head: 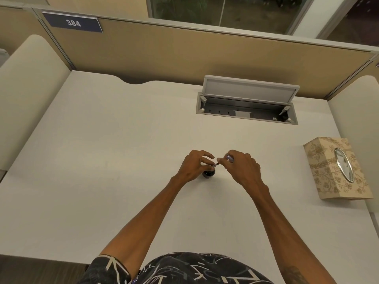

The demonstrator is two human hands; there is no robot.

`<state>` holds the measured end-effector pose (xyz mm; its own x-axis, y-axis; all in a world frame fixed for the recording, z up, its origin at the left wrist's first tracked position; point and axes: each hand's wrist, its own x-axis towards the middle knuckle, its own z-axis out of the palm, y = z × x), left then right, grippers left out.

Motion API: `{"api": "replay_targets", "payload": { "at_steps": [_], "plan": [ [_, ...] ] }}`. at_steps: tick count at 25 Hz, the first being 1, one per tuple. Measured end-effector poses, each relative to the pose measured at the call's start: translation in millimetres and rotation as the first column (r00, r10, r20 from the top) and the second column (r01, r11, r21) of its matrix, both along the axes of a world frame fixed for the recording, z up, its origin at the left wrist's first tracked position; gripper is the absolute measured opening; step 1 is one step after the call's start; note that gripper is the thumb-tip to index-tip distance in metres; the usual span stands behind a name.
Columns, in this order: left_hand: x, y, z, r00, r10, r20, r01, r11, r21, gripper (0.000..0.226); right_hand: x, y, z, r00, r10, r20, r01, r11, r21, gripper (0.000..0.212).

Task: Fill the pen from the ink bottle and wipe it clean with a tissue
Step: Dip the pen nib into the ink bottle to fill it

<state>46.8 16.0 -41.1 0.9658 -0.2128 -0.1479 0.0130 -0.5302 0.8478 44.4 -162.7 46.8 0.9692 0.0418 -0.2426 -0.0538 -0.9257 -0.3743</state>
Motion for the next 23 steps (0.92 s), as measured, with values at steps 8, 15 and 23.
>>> {"api": "replay_targets", "payload": {
  "at_steps": [8,15,23],
  "plan": [
    [1.8,1.8,0.6,1.000,0.002,-0.023,-0.002,1.000,-0.004,0.013,1.3,3.3,0.7,0.999,-0.001,0.043,0.002,1.000,-0.024,0.023],
    [2.8,3.2,0.8,0.999,0.003,-0.052,-0.003,1.000,-0.018,0.016,0.9,3.8,0.0,0.999,0.000,0.038,0.003,0.997,-0.073,0.022],
    [2.6,2.8,3.4,0.999,-0.003,-0.046,0.002,1.000,-0.023,0.018,0.2,4.2,-1.3,0.999,0.010,0.033,-0.007,0.996,-0.084,0.021]
  ]
}}
